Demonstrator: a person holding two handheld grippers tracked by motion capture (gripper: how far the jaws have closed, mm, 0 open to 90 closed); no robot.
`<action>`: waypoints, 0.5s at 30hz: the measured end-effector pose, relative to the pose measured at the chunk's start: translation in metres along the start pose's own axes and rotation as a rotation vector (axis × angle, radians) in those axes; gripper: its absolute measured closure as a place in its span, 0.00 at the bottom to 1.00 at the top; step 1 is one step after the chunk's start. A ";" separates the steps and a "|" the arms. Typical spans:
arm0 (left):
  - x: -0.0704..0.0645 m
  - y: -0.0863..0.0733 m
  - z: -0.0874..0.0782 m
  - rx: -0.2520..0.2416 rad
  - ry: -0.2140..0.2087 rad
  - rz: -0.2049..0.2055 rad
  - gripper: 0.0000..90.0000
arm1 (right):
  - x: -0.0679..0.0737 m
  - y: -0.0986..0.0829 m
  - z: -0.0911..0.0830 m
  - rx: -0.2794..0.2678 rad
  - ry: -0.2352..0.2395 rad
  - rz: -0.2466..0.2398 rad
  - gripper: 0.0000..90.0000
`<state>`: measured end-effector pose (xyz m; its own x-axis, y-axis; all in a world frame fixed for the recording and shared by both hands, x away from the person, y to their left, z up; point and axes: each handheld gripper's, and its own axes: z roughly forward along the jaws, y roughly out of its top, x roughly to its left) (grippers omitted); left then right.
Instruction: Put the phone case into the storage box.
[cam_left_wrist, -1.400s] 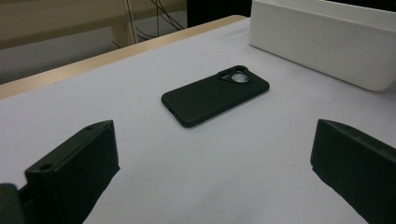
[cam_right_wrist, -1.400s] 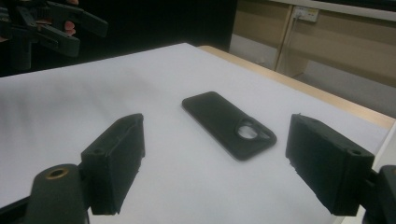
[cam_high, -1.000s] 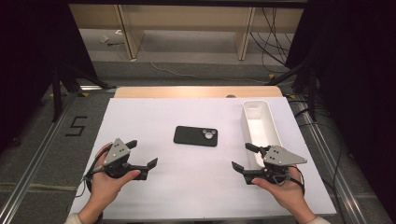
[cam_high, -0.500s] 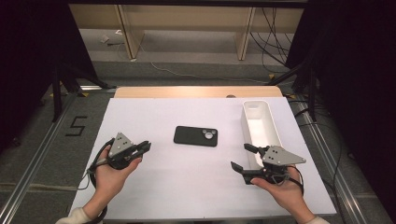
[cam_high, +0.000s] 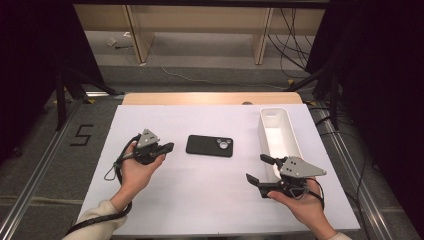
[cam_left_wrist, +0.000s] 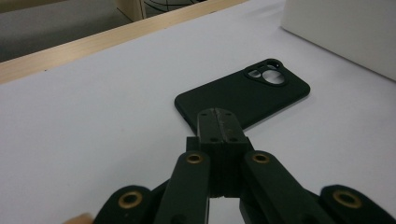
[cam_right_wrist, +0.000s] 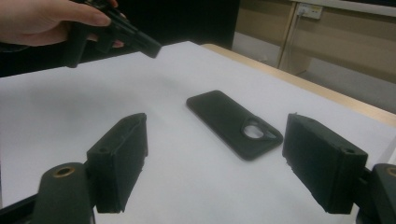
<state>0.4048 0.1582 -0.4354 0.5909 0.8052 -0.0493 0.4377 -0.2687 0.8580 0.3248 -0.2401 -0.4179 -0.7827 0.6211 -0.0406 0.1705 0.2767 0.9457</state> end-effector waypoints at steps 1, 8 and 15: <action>0.000 0.003 0.007 0.007 0.003 0.005 1.00 | 0.000 0.000 0.000 0.002 0.000 0.001 0.26; -0.001 0.014 0.042 0.039 0.011 -0.013 1.00 | 0.000 -0.001 0.000 0.003 0.000 0.005 0.26; -0.003 0.026 0.078 0.082 0.024 -0.014 1.00 | 0.001 -0.002 0.002 0.007 0.009 -0.001 0.26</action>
<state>0.4670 0.1077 -0.4530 0.5684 0.8214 -0.0475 0.5004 -0.2993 0.8124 0.3242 -0.2385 -0.4202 -0.7880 0.6145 -0.0386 0.1740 0.2823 0.9434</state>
